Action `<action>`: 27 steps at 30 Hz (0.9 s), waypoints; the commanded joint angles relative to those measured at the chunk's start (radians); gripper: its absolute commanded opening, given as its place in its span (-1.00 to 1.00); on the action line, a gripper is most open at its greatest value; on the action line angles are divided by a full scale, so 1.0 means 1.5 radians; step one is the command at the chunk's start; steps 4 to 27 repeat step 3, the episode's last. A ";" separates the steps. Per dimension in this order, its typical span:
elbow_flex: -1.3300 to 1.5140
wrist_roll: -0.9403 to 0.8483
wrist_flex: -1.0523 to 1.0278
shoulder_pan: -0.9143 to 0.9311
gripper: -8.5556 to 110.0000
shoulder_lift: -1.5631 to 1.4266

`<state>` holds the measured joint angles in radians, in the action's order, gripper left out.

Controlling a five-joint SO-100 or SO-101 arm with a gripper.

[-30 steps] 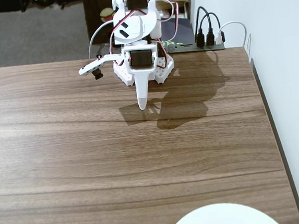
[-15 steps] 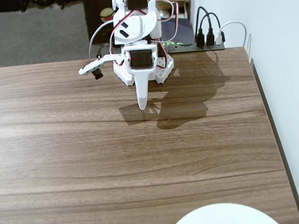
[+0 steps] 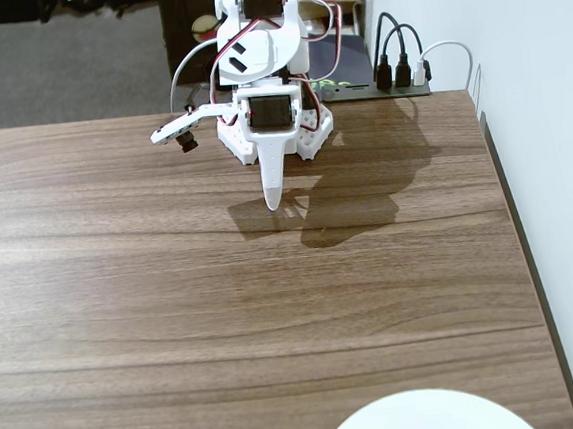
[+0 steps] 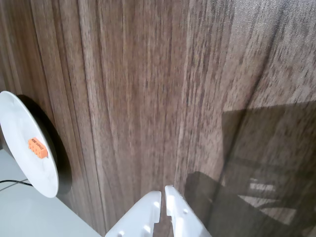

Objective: Grasp a lego block and put it on the plate.

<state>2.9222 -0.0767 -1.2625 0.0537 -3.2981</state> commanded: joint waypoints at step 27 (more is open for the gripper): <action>0.000 0.000 -0.003 -0.004 -0.85 0.005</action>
